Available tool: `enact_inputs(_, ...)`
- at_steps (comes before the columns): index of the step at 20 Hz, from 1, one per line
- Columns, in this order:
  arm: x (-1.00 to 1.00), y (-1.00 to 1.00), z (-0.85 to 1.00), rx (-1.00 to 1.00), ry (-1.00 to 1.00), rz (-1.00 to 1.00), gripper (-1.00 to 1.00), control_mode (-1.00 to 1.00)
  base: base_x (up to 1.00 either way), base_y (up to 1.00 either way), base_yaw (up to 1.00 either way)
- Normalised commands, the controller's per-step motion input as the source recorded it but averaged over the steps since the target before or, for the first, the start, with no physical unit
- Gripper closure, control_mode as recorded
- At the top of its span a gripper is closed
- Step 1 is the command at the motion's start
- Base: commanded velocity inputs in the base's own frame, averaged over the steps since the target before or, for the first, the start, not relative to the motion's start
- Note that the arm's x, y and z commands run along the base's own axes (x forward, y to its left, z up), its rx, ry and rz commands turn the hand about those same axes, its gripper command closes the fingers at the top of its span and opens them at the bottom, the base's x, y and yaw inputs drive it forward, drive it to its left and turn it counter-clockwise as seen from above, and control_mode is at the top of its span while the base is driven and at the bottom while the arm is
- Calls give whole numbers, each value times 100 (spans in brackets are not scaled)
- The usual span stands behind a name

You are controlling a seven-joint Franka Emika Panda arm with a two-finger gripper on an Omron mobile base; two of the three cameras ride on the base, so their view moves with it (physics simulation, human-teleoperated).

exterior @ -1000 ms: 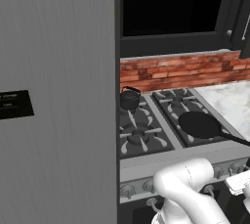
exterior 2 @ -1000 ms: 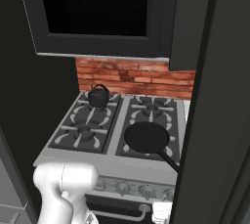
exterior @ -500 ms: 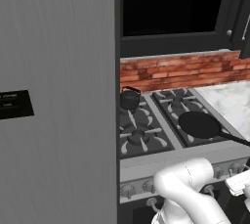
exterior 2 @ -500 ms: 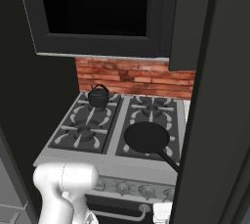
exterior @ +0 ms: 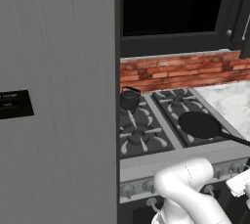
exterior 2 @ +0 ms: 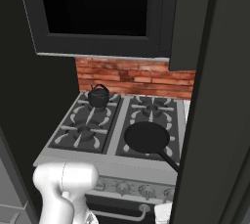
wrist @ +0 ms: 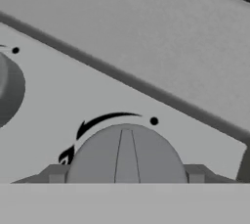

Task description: Pick the pan from the cabinet and place it on the stove. Then turn on the stove burner for the pan.

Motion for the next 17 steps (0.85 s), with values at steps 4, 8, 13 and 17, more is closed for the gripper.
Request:
enact_inputs(4,-18,-30,17,-46,-6,6,100,-100,0,0,0)
enact_inputs(8,-21,-27,12,-46,-4,5,100,-100,0,0,0)
enact_inputs(13,-19,-21,2,-43,-3,4,100,-100,0,0,0)
enact_inputs(17,-16,-15,-1,-30,0,0,100,-100,0,0,0)
